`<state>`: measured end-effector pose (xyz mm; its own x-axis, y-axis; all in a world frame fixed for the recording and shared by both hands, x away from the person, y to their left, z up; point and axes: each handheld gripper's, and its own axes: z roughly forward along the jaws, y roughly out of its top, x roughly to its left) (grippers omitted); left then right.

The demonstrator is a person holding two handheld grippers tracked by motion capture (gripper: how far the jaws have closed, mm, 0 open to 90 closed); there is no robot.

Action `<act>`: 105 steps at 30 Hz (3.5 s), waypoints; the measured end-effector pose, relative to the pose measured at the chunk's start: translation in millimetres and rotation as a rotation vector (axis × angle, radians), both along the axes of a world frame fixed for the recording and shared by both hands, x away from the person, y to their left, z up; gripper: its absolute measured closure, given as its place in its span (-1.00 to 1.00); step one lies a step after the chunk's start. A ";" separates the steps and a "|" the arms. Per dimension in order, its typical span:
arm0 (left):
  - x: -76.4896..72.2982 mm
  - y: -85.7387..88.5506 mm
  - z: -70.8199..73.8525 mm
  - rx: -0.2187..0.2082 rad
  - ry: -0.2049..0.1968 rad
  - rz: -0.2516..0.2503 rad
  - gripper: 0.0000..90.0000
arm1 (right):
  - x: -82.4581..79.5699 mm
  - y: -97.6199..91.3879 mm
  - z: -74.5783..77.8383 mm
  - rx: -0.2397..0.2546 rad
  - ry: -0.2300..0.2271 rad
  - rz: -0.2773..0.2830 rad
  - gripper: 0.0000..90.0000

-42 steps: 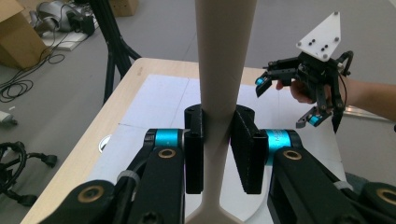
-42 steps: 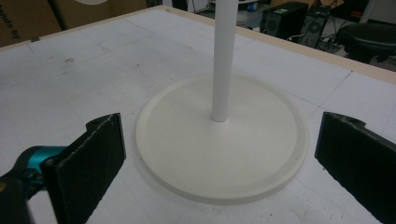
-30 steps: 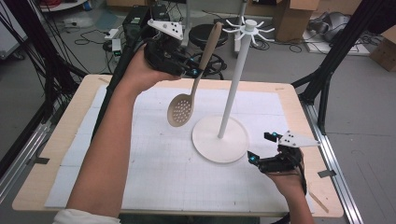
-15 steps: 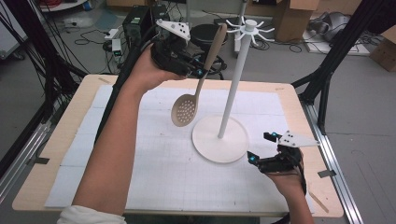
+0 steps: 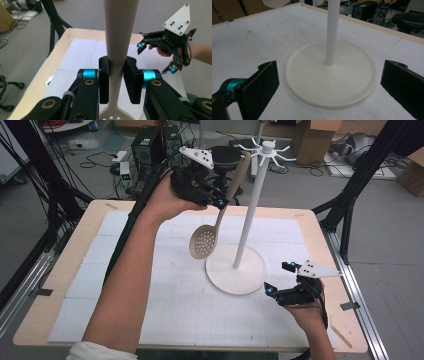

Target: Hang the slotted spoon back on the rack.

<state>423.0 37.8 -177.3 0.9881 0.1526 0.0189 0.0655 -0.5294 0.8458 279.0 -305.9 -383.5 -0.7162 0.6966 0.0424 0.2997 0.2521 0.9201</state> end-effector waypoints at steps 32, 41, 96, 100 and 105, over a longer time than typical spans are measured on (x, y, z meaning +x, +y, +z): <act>-30.1 97.3 -55.1 -0.170 0.093 0.131 -0.24 | -1.1 3.3 -1.2 -0.013 0.008 0.002 -0.99; -43.3 124.1 -78.0 -0.192 0.084 0.175 -0.40 | -0.3 4.4 -3.6 -0.018 0.015 0.002 -0.99; -102.7 193.2 -201.6 -0.241 0.092 0.335 -0.96 | 5.8 5.3 -10.0 -0.018 0.033 0.009 -0.99; -102.5 192.9 -202.3 -0.235 0.085 0.340 -0.96 | 5.9 2.3 -11.1 -0.013 0.037 0.004 -0.99; -103.9 193.1 -202.6 -0.233 0.084 0.336 -0.96 | 5.5 3.8 -10.5 -0.020 0.035 0.005 -0.99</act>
